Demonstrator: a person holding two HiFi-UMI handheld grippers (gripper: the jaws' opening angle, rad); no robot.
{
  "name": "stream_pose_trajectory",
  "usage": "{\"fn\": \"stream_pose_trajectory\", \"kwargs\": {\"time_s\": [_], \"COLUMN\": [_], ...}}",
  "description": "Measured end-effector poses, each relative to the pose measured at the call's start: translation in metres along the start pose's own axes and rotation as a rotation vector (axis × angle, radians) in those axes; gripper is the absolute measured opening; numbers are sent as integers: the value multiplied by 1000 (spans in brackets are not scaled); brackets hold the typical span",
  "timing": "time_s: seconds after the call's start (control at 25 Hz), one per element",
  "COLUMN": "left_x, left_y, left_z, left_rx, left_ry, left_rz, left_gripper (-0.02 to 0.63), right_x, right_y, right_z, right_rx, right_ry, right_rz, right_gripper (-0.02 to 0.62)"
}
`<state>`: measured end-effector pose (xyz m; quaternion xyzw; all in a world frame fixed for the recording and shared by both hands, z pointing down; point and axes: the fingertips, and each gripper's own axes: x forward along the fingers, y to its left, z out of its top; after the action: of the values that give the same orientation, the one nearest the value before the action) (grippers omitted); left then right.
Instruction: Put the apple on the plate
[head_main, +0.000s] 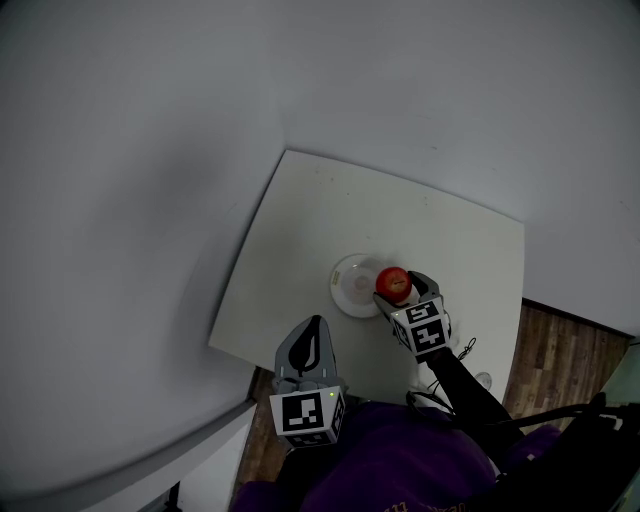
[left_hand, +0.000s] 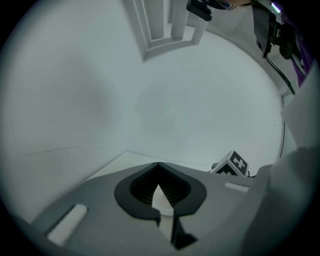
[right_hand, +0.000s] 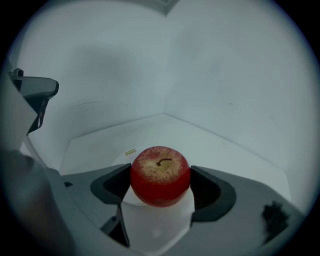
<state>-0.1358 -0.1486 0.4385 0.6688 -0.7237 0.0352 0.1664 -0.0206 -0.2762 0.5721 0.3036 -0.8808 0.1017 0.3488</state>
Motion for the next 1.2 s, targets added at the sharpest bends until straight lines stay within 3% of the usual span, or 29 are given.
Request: {"fn": "stream_pose_trajectory", "kwargs": {"time_s": [1.2], "left_x": [4], "left_y": [5], "left_z": [-4], "left_rx": [1], "left_ry": [13], "left_rz": [-8], "left_gripper": [6], "right_x": [26], "right_y": [39], "right_z": [7], "right_rx": [-18], "right_ry": [-43], "right_rz": [87], "right_gripper": [379]}}
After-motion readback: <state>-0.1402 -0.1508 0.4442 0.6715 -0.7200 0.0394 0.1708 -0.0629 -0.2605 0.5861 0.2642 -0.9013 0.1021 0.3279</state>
